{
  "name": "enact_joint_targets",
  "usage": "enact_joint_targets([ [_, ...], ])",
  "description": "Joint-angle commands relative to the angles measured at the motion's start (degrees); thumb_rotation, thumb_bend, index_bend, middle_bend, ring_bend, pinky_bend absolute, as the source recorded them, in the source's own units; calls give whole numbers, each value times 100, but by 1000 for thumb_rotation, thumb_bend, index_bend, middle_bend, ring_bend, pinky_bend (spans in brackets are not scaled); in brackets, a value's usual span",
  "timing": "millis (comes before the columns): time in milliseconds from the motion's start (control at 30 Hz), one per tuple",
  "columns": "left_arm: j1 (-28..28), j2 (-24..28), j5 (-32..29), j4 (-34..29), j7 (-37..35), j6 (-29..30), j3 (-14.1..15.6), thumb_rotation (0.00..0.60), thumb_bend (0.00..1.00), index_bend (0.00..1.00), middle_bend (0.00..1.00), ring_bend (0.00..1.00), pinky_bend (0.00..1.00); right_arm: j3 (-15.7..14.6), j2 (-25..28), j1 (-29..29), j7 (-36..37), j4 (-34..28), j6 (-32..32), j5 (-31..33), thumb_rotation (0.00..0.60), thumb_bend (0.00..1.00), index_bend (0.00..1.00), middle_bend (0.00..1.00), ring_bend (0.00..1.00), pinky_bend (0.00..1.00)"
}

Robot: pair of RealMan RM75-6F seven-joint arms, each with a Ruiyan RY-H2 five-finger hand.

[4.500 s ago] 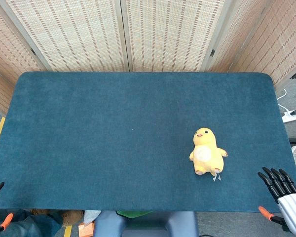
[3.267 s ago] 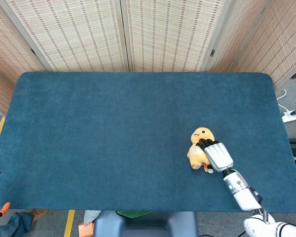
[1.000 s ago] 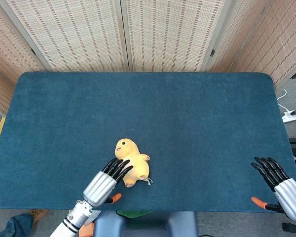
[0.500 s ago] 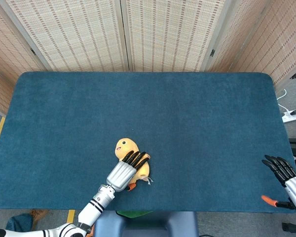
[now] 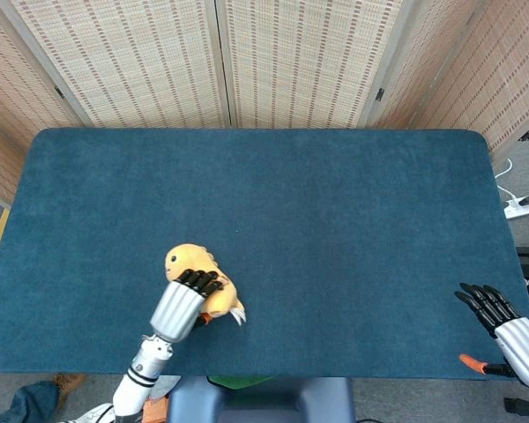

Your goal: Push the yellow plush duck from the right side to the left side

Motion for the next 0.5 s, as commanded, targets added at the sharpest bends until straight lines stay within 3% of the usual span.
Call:
enact_joint_targets([
  [33,361,469,344,154,-360,649,171,600,654,759,839,752,1000,-9,55,16,-217,-203,-138,-11,600,54,0,0,0,0],
  [133,743,989,56,418,-660,1137,93,600,654,759,840,752,1000,-41,61,69,-472,-457,-264,-130,600,58,0,0,0,0],
  [233,1110,1400,-350,1050,-1480,1205,212,600,650,758,839,751,1000,-39,39,129,-950,-866,-454,-214,600,58,0,0,0,0],
  [500,1390,1308,-594,2002,-2589,902,483,600,616,710,800,726,1000,-8,-6,205,-1686,-1500,-740,-325,600,61,0,0,0,0],
])
